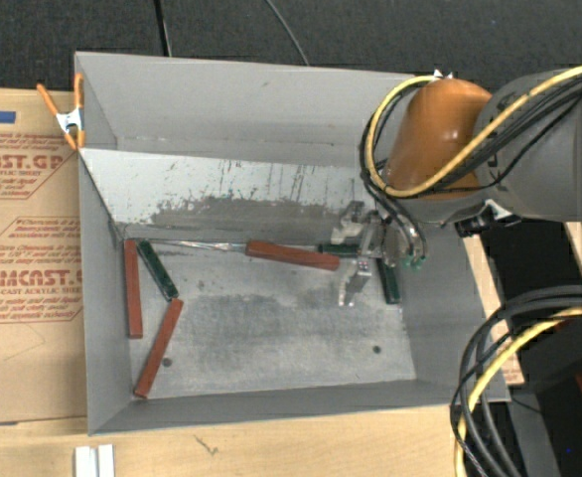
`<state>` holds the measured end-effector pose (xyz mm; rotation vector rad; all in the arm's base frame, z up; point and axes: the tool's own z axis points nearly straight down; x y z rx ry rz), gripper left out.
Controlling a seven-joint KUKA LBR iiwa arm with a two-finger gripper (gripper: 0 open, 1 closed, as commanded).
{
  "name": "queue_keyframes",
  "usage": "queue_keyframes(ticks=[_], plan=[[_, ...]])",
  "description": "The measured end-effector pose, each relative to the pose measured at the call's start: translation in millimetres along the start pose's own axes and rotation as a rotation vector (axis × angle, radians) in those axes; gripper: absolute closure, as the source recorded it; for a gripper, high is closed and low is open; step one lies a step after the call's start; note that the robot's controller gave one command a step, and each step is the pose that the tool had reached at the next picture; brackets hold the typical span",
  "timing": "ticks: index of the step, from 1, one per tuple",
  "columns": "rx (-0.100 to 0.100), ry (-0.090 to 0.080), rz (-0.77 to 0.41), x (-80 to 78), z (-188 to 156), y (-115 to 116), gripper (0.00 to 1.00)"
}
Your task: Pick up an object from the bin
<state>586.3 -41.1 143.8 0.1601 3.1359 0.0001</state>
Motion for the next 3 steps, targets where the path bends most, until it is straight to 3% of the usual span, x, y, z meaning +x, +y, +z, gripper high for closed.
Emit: queue_keyframes(ticks=[1,2,3], plan=[[-0.002,-0.011,-0.064,-11.3,66.8,2.3,0.00],[-0.001,-0.003,-0.063,-7.4,61.1,1.6,1.00],[-0.001,-0.003,-0.063,-7.4,61.1,1.6,1.00]])
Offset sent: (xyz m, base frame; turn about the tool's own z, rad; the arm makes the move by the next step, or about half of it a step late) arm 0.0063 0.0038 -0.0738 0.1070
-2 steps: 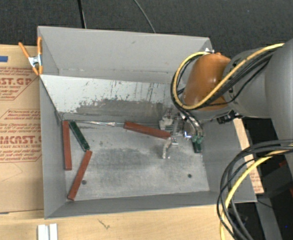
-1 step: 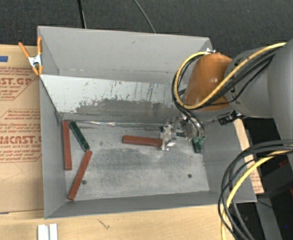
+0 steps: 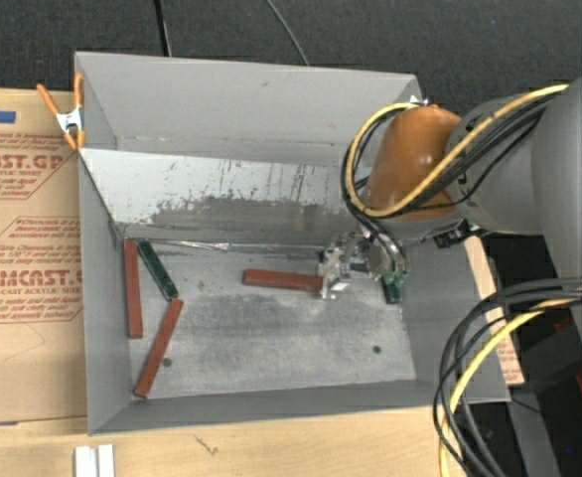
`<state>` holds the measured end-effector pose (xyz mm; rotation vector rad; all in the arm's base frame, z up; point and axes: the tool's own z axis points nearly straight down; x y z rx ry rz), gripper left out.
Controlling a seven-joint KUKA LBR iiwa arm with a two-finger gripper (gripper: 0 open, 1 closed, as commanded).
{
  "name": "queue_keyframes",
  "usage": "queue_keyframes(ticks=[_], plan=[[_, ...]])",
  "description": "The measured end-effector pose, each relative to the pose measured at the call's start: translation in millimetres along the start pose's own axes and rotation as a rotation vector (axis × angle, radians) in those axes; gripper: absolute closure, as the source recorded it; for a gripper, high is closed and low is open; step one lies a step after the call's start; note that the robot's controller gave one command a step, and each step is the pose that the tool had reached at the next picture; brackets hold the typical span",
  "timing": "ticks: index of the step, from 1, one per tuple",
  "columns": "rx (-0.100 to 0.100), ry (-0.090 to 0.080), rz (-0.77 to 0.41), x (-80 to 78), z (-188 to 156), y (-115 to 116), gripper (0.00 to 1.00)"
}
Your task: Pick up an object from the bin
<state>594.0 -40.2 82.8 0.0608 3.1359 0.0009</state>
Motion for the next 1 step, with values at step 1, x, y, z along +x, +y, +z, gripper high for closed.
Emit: queue_keyframes(ticks=[1], plan=[[0.000,0.007,0.000,1.9,-4.4,0.1,1.00]])
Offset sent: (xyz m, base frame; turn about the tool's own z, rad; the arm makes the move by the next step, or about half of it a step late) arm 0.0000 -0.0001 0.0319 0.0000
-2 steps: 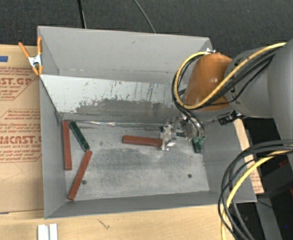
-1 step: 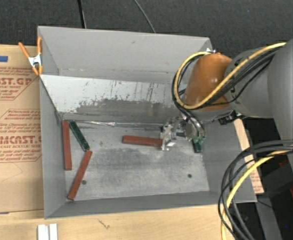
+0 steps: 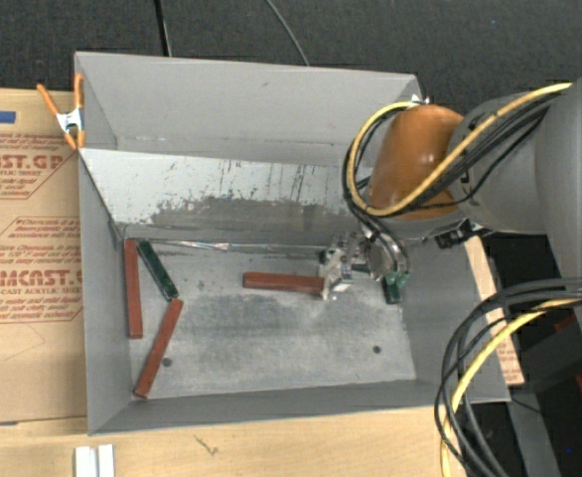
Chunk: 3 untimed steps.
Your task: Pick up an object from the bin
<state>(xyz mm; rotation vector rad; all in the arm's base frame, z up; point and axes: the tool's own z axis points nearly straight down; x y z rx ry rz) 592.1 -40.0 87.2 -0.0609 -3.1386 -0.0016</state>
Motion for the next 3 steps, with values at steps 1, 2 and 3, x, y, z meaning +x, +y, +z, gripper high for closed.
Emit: queue_keyframes(ticks=[1,2,3], plan=[[0.000,0.006,0.000,1.6,-20,0,1.00],[0.000,-0.005,0.000,-1.2,-36,0,1.00],[0.000,-0.006,0.000,-1.4,-45,0,1.00]])
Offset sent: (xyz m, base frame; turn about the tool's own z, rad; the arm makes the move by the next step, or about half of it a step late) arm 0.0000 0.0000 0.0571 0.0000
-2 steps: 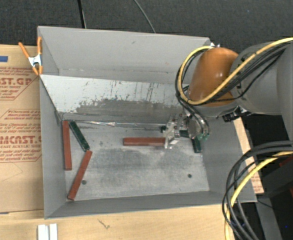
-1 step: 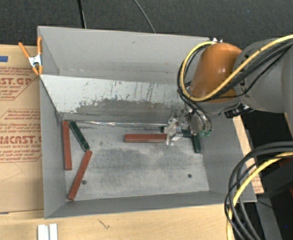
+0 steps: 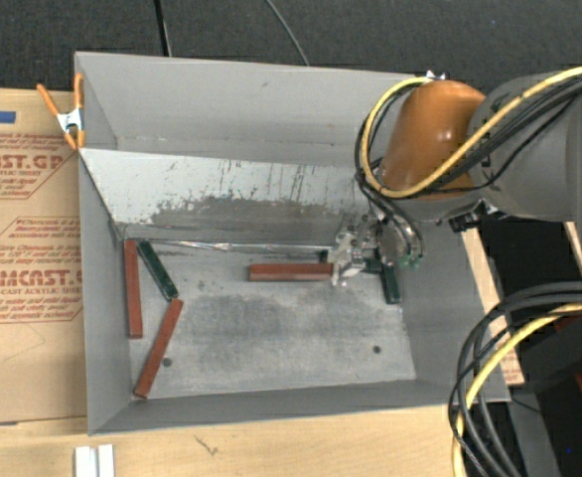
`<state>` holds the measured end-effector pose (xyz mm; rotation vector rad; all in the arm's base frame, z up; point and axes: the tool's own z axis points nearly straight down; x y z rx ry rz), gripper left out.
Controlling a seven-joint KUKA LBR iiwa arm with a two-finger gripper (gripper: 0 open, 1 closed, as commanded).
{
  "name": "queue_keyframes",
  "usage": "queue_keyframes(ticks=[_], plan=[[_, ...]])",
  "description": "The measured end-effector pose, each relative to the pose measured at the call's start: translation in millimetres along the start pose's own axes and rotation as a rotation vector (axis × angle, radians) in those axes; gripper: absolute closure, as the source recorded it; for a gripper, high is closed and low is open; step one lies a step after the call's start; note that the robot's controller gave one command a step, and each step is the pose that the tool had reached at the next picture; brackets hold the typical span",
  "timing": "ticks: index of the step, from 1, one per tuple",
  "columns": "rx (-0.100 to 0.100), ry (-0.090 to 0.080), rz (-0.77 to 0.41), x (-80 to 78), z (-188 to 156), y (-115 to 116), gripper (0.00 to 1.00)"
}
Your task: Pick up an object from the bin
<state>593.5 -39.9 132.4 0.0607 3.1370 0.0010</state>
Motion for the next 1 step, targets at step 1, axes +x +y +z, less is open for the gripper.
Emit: queue_keyframes(ticks=[1], plan=[[0.000,0.001,0.000,0.0,-6.6,0.1,1.00]])
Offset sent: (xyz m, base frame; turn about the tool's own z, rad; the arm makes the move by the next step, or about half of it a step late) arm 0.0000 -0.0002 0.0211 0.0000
